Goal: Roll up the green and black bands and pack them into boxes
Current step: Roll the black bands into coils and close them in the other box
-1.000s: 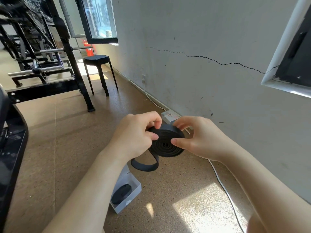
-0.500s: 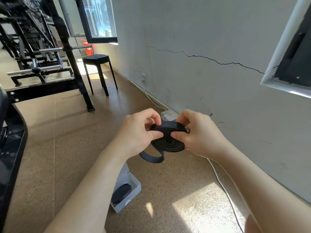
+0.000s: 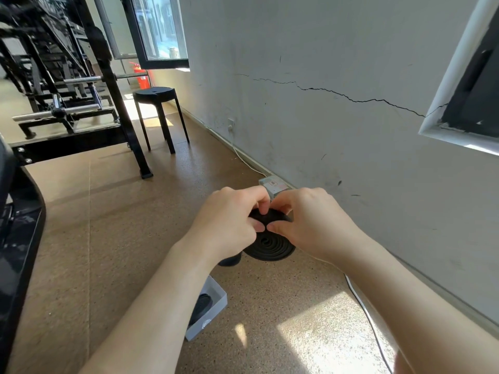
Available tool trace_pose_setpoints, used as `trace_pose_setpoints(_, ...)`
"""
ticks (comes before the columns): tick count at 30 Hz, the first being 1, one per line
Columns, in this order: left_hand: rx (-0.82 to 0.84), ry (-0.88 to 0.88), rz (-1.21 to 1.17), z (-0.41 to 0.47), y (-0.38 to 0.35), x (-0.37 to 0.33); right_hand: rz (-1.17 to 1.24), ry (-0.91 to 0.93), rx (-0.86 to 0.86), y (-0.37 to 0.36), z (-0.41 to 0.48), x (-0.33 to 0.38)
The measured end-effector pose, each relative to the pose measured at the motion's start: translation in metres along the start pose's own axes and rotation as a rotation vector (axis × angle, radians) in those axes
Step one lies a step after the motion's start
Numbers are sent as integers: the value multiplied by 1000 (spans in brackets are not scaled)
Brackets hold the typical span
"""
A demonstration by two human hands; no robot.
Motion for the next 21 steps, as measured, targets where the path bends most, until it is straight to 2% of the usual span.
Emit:
trace_pose_setpoints(9,-17,26,-172,0,-4,4,-40,-47,3,-1,0,-9)
trace_pose_setpoints(13,-43,-9,-139,0,-1,3,27,-21,33,-2,0,-5)
trace_pose_setpoints(16,-52,-19,-134,-1,1,1,-25,8,44,-3,2,-2)
trace_pose_setpoints(21,-62,59,-240,-1,7,6,23,7,-3,5,3,-9)
Point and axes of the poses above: each hand's wrist, its own z-axis towards the middle knuckle, its own y-axis out of the back of the hand, x = y × z, the point moved 7 cm from there along z, towards the middle knuckle, and after that the axes turned 4 degrees about y, right-handed, at the moved point
